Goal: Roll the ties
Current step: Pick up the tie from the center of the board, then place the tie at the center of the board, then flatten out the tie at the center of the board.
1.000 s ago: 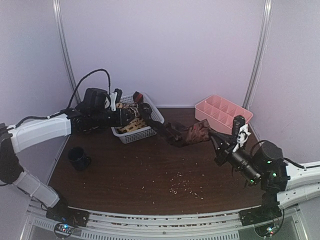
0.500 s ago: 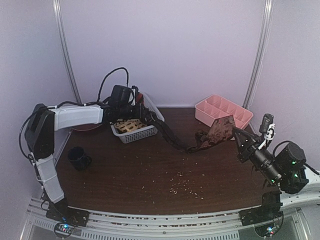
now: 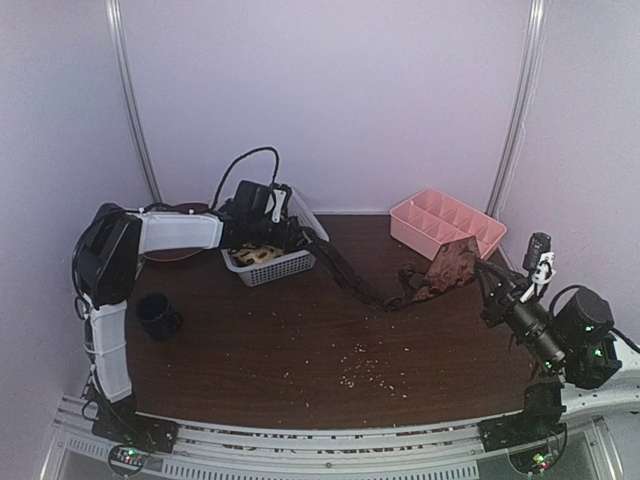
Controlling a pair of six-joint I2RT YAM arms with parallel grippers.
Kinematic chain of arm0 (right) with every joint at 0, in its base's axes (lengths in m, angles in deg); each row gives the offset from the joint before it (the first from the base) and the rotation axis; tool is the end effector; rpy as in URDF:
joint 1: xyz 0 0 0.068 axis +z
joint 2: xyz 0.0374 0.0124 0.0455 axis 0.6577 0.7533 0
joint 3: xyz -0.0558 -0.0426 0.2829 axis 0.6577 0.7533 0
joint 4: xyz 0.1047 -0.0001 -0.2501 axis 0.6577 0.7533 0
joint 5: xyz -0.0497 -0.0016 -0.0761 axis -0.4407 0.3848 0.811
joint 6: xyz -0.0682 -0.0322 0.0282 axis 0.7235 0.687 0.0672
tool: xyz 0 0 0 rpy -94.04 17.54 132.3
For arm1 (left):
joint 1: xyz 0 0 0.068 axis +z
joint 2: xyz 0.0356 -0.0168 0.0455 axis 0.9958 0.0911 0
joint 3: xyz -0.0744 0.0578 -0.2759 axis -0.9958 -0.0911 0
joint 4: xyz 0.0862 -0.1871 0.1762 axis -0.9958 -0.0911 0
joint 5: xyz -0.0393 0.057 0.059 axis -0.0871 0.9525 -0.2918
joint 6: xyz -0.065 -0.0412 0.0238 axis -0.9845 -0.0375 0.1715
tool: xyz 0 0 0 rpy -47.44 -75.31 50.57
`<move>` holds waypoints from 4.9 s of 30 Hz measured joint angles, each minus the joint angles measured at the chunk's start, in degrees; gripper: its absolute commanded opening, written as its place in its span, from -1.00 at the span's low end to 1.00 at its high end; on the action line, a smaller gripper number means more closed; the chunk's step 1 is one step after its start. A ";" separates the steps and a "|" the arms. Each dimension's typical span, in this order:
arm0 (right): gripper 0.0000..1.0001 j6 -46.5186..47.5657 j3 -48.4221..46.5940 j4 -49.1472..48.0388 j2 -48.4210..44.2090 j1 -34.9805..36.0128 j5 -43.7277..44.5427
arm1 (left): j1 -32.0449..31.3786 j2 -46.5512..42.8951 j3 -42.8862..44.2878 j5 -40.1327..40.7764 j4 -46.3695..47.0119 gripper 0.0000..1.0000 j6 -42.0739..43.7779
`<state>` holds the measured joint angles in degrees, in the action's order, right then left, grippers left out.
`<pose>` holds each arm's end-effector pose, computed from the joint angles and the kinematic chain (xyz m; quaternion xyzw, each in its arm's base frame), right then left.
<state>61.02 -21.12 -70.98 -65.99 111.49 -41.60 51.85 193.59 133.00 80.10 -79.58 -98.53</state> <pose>0.0880 0.1087 0.3122 -0.0414 0.6393 0.3124 0.7014 0.4337 -0.2802 0.2052 0.1366 0.8690 -0.1895 0.4362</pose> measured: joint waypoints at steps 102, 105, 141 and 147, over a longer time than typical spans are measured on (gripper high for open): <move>-1.00 -25.66 -12.94 5.22 45.33 -37.66 -3.67 | -11.06 -52.46 -38.21 14.16 -15.17 -1.00 -20.24; -1.00 -25.66 -2.10 -0.33 40.92 -42.01 -4.28 | -11.06 -52.33 -39.15 13.77 -14.62 -1.00 -22.03; -0.26 -54.10 -5.42 24.94 46.18 -49.88 -12.72 | -11.30 -33.75 -44.81 0.59 -2.69 -0.36 -26.36; -0.26 -57.44 -7.17 32.15 53.51 -49.88 -10.93 | -11.28 -28.52 -45.31 4.39 -3.28 -0.52 -27.98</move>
<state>3.58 -28.29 -38.83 -12.48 61.62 -52.53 40.57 165.07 87.69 84.49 -82.86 -126.51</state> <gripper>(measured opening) 0.373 0.275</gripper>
